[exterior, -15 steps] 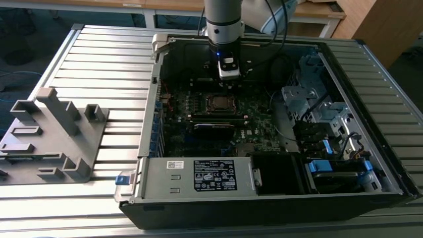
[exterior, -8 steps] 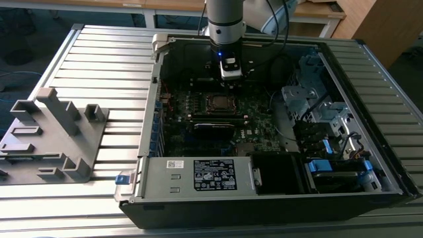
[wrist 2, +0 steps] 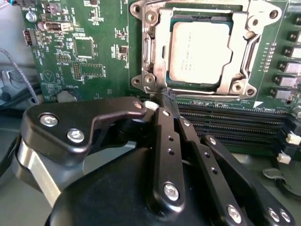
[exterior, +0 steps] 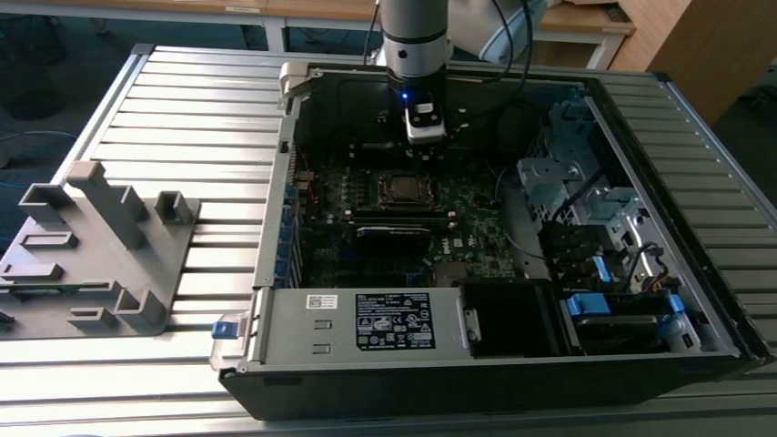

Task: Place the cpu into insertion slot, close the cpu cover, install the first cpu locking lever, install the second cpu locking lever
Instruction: 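Install the first cpu locking lever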

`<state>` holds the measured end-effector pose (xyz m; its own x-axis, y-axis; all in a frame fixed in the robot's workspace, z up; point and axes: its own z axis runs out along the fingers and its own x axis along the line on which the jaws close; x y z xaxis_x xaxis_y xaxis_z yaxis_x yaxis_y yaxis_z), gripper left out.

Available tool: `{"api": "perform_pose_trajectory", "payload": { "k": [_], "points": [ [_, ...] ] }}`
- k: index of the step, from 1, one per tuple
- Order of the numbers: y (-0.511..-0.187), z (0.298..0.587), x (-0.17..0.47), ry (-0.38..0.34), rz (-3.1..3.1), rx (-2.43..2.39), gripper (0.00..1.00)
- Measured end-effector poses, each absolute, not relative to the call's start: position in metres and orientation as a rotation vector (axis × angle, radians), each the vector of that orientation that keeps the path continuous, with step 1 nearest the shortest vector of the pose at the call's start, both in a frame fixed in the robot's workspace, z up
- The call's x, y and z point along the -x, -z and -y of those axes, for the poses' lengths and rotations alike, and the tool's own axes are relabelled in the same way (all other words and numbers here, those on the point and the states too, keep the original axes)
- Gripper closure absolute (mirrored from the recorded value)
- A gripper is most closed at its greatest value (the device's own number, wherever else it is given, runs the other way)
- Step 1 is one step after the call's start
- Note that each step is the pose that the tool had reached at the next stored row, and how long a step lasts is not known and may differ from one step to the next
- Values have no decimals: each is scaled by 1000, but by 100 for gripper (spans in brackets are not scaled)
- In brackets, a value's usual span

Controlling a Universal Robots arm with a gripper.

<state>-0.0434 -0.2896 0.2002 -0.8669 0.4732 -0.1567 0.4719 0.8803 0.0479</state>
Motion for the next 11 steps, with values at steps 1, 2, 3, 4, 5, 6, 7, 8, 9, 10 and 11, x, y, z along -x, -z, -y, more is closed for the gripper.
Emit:
{"api": "perform_pose_trajectory", "payload": {
  "k": [1,2,3,4,5,6,7,8,9,10,11],
  "points": [
    [-201,290,43,-12,-2886,-731,89],
    [-201,290,43,-12,-2886,-730,89],
    [-201,290,43,-12,-2886,-731,89],
    [-201,290,43,-12,-2886,-730,89],
    [-201,290,43,-12,-2886,-731,89],
    [-201,290,43,-13,-2885,-730,89],
    [-201,290,43,-13,-2883,-730,89],
    [-201,290,43,-14,-2880,-728,89],
    [-200,291,44,-16,-2876,-726,89],
    [-200,291,44,-18,-2871,-724,89],
    [-199,291,44,-20,-2866,-722,89]
  ]
}}
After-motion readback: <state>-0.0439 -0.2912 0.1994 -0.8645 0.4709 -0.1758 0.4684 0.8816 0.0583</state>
